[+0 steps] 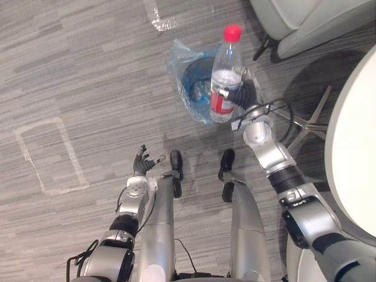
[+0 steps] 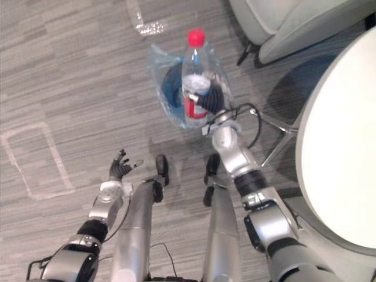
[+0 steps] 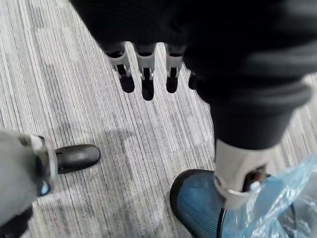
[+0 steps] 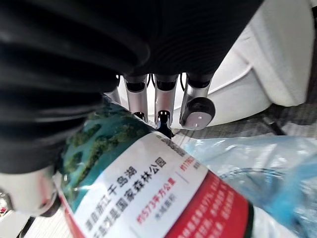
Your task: Gather rubbish on tea table into small bin, then transfer packed bag to large trash can.
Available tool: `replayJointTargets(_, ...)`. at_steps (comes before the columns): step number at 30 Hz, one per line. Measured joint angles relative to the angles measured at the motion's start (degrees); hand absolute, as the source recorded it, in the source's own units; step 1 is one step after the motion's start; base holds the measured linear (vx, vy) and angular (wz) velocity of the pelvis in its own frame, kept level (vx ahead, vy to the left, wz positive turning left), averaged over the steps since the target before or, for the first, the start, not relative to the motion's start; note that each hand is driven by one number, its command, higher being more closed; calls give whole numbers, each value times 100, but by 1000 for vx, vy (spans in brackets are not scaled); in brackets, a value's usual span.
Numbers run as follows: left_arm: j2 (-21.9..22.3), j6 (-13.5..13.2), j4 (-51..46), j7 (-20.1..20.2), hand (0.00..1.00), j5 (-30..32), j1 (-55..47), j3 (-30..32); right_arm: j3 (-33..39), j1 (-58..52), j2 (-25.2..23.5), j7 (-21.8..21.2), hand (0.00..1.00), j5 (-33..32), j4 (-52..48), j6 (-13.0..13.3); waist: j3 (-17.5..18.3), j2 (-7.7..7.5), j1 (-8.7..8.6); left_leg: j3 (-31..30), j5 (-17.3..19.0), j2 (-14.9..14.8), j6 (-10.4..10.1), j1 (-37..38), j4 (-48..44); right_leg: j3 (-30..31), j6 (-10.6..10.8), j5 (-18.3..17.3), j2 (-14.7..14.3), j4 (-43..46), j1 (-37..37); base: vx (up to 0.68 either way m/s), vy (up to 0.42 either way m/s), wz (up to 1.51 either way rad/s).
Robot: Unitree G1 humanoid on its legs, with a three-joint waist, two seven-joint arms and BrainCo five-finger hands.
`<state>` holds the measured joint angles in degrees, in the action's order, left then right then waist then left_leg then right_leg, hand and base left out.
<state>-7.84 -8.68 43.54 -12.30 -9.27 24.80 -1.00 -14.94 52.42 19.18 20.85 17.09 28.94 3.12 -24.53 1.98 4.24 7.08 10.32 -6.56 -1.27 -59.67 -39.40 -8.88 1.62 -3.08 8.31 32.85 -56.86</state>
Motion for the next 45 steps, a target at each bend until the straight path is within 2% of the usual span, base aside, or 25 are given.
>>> replayJointTargets(7, 164, -60, -146, 0, 0, -115, -1, -12, 1, 585, 130, 142, 100, -165, 246, -90, 0, 0, 76, -69, 2, -20, -11, -333, -84, -156, -58, -106, 58, 162, -283, 30, 6, 8)
replayJointTargets(8, 198, -61, -153, 0, 0, -120, -1, -18, 11, 658, 142, 190, 0, -200, 283, -90, 0, 0, 77, -58, 1, -11, -12, -362, -91, -155, -67, -126, 76, 207, -327, 32, 14, 4)
replayJointTargets(24, 294, -100, -345, -10, 0, -200, -7, -250, 23, 565, -264, 273, 0, -82, 572, -96, 8, -10, 98, -127, -57, -15, -105, -330, -9, -243, -150, -261, 86, 343, -340, 19, -4, 3)
replayJointTargets(28, 335, -99, -342, -11, 0, -188, -7, -251, -9, 396, -303, 276, 0, 272, 565, -96, 9, -12, 96, -126, -62, -32, -113, -323, -10, -251, -155, -267, 79, 357, -340, 0, 0, 0)
replayJointTargets(36, 337, -106, -225, -39, 0, -97, 2, -245, -543, 320, -260, 252, 0, 1024, 653, -98, 10, -15, 85, -114, -61, -88, -113, -359, -21, -301, -169, -276, 69, 358, -349, 1, -1, 0)
replayJointTargets(38, 280, -121, -204, -78, 0, -98, 4, -239, -726, 382, -294, 213, 0, 1229, 1002, -100, 124, -96, 84, -106, -73, -96, -130, -541, -19, -306, -172, -277, 76, 385, -544, 0, 0, 0)
replayJointTargets(45, 178, -243, -182, -123, 0, -253, 141, -231, -832, 789, -337, 161, 0, 1443, 2240, -353, 133, -117, 97, -173, -203, -40, -170, -945, 1, -376, -205, -315, 146, 514, -940, 13, 5, 9)
